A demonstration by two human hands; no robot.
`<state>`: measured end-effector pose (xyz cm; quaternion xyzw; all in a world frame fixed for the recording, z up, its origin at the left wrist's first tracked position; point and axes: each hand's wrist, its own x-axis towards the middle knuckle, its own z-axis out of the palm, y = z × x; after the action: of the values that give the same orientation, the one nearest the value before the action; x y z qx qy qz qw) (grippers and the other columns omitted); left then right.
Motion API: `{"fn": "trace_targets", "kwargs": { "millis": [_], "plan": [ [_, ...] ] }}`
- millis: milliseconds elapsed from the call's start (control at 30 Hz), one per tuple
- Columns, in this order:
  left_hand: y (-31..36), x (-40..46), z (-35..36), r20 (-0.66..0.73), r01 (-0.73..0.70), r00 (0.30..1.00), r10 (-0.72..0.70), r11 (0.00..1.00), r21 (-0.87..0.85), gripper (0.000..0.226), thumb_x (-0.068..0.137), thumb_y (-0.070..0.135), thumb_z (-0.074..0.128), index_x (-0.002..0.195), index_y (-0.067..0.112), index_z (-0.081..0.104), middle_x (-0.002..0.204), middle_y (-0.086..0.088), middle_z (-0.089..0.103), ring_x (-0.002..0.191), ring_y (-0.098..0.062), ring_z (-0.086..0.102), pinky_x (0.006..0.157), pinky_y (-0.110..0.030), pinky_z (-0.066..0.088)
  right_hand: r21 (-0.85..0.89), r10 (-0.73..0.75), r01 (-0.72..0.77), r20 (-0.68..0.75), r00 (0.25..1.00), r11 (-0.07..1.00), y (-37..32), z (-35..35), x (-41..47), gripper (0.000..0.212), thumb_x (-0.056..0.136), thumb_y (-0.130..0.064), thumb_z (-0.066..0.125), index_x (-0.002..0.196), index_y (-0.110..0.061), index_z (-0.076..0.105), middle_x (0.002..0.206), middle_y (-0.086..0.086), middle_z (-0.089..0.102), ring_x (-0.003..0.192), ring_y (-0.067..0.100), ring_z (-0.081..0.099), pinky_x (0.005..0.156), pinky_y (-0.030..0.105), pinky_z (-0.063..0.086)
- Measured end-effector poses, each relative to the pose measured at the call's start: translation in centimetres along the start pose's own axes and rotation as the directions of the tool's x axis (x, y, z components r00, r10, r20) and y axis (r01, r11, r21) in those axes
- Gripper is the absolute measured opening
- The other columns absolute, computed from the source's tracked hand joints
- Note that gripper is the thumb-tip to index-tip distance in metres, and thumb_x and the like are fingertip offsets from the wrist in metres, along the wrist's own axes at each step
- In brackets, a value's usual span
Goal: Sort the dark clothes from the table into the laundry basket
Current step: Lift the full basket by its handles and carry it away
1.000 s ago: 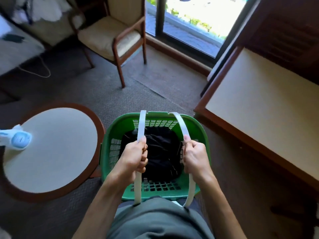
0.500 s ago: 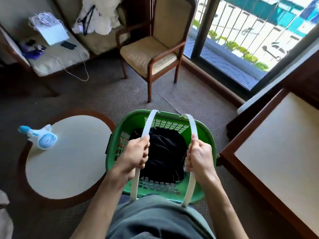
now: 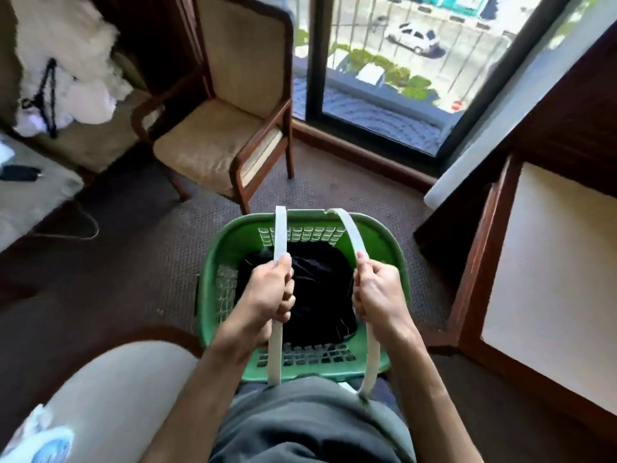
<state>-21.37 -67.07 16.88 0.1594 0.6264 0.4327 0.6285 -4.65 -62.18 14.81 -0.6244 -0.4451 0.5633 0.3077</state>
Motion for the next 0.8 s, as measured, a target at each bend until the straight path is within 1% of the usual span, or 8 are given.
{"fn": "trace_targets", "kwargs": {
  "millis": [100, 267, 433, 500, 567, 667, 733, 800],
  "plan": [
    [3.0, 3.9, -0.3, 0.042, 0.021, 0.999, -0.021, 1.000, 0.003, 0.046, 0.109, 0.037, 0.035, 0.066, 0.021, 0.033, 0.048, 0.007, 0.019, 0.035, -0.007, 0.014, 0.043, -0.013, 0.013, 0.040, 0.007, -0.005, -0.038, 0.999, 0.999, -1.5, 1.1, 3.6, 0.054, 0.106, -0.042, 0.042, 0.057, -0.020, 0.038, 0.047, -0.002, 0.031, 0.035, 0.012, 0.026, 0.039, 0.018, 0.025],
    [8.6, 11.7, 1.1, 0.067, 0.020, 0.997, -0.027, 0.995, 0.099, 0.045, 0.109, 0.033, 0.036, 0.066, 0.021, 0.033, 0.048, 0.007, 0.020, 0.035, -0.007, 0.015, 0.043, -0.013, 0.013, 0.124, 0.028, -0.015, -0.098, 0.995, 0.992, -5.0, 1.3, 10.7, 0.048, 0.108, -0.034, 0.041, 0.063, -0.015, 0.041, 0.047, 0.001, 0.033, 0.033, 0.013, 0.028, 0.038, 0.018, 0.026],
    [14.3, 19.2, 5.2, 0.147, -0.001, 0.989, -0.029, 0.979, 0.204, 0.045, 0.108, 0.032, 0.036, 0.064, 0.024, 0.033, 0.048, 0.007, 0.021, 0.036, -0.008, 0.015, 0.041, -0.015, 0.014, 0.193, 0.087, -0.053, -0.169, 0.982, 0.980, -8.3, -0.5, 18.6, 0.047, 0.108, -0.035, 0.041, 0.064, -0.017, 0.040, 0.043, -0.003, 0.032, 0.033, 0.012, 0.027, 0.038, 0.018, 0.025],
    [16.7, 21.6, 6.9, 0.192, -0.013, 0.981, -0.038, 0.966, 0.258, 0.043, 0.107, 0.030, 0.036, 0.064, 0.024, 0.034, 0.049, 0.007, 0.022, 0.036, -0.007, 0.016, 0.040, -0.014, 0.014, 0.223, 0.117, -0.067, -0.220, 0.969, 0.973, -9.6, -1.5, 20.9, 0.045, 0.108, -0.034, 0.040, 0.066, -0.017, 0.041, 0.046, -0.001, 0.032, 0.033, 0.012, 0.027, 0.037, 0.018, 0.024],
    [19.0, 23.7, 8.5, 0.224, -0.025, 0.973, -0.048, 0.949, 0.314, 0.042, 0.106, 0.029, 0.037, 0.065, 0.024, 0.034, 0.048, 0.008, 0.023, 0.036, -0.007, 0.017, 0.039, -0.014, 0.016, 0.293, 0.164, -0.085, -0.260, 0.952, 0.952, -10.7, -2.3, 22.7, 0.045, 0.108, -0.036, 0.039, 0.067, -0.018, 0.040, 0.047, -0.002, 0.030, 0.033, 0.011, 0.026, 0.038, 0.017, 0.023],
    [21.9, 27.0, 10.7, 0.295, -0.047, 0.953, -0.073, 0.923, 0.381, 0.039, 0.105, 0.027, 0.038, 0.066, 0.023, 0.035, 0.048, 0.007, 0.024, 0.036, -0.007, 0.017, 0.039, -0.015, 0.016, 0.400, 0.194, -0.055, -0.318, 0.928, 0.915, -12.0, -3.3, 25.2, 0.046, 0.107, -0.041, 0.039, 0.068, -0.018, 0.039, 0.045, -0.005, 0.029, 0.032, 0.010, 0.024, 0.040, 0.016, 0.021],
    [23.6, 29.1, 12.2, 0.339, -0.052, 0.935, -0.107, 0.903, 0.427, 0.039, 0.106, 0.026, 0.038, 0.067, 0.023, 0.036, 0.047, 0.007, 0.025, 0.035, -0.007, 0.018, 0.038, -0.015, 0.017, 0.434, 0.237, -0.061, -0.364, 0.901, 0.899, -12.7, -3.7, 26.6, 0.045, 0.108, -0.041, 0.038, 0.070, -0.017, 0.040, 0.046, -0.004, 0.029, 0.032, 0.009, 0.024, 0.039, 0.016, 0.020],
    [25.1, 31.5, 13.6, 0.399, -0.073, 0.905, -0.145, 0.872, 0.484, 0.039, 0.106, 0.026, 0.038, 0.068, 0.022, 0.036, 0.047, 0.008, 0.026, 0.035, -0.007, 0.019, 0.037, -0.015, 0.018, 0.471, 0.285, -0.056, -0.430, 0.857, 0.880, -13.3, -3.9, 27.9, 0.045, 0.107, -0.042, 0.038, 0.070, -0.017, 0.041, 0.046, -0.004, 0.029, 0.033, 0.009, 0.024, 0.038, 0.016, 0.019]
  ]
}}
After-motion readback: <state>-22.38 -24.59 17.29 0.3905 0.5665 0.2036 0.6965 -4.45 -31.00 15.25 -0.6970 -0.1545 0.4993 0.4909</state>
